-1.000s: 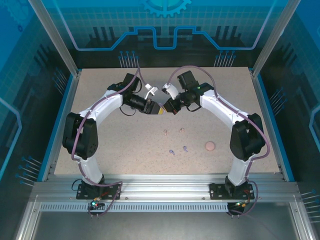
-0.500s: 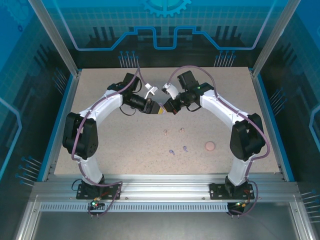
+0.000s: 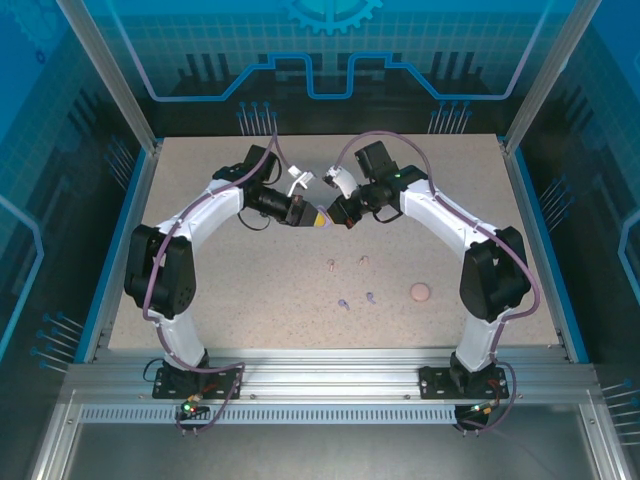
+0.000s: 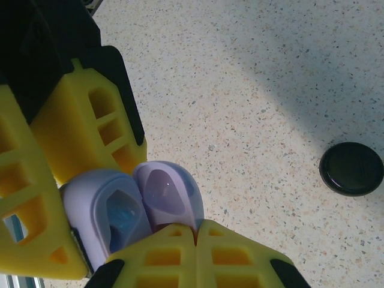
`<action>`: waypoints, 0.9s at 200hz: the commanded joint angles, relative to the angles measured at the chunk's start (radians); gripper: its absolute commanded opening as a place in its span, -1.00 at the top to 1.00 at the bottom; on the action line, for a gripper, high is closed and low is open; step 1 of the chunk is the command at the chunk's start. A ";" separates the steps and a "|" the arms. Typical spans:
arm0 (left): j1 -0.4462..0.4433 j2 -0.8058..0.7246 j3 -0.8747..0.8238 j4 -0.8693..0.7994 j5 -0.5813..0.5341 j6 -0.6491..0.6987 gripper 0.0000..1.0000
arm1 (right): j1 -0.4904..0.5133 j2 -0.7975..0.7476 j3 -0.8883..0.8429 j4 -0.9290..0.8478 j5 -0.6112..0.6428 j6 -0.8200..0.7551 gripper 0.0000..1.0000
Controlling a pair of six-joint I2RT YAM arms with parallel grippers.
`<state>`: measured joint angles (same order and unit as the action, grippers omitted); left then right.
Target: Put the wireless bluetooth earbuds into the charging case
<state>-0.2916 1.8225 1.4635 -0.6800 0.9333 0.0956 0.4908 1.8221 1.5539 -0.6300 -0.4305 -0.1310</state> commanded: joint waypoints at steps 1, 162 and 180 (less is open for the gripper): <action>0.002 -0.004 0.013 0.046 0.061 -0.005 0.94 | 0.010 0.003 0.023 -0.008 -0.017 0.014 1.00; 0.026 -0.333 -0.357 0.480 -0.099 -0.191 1.00 | -0.126 -0.295 -0.107 0.029 0.030 0.418 -0.27; 0.026 -0.408 -0.431 0.585 -0.156 -0.238 1.00 | -0.108 -0.324 -0.169 0.011 0.052 0.460 -0.27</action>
<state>-0.2756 1.5162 1.1107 -0.2798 0.8566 -0.0643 0.3676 1.5204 1.4647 -0.5758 -0.4030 0.2344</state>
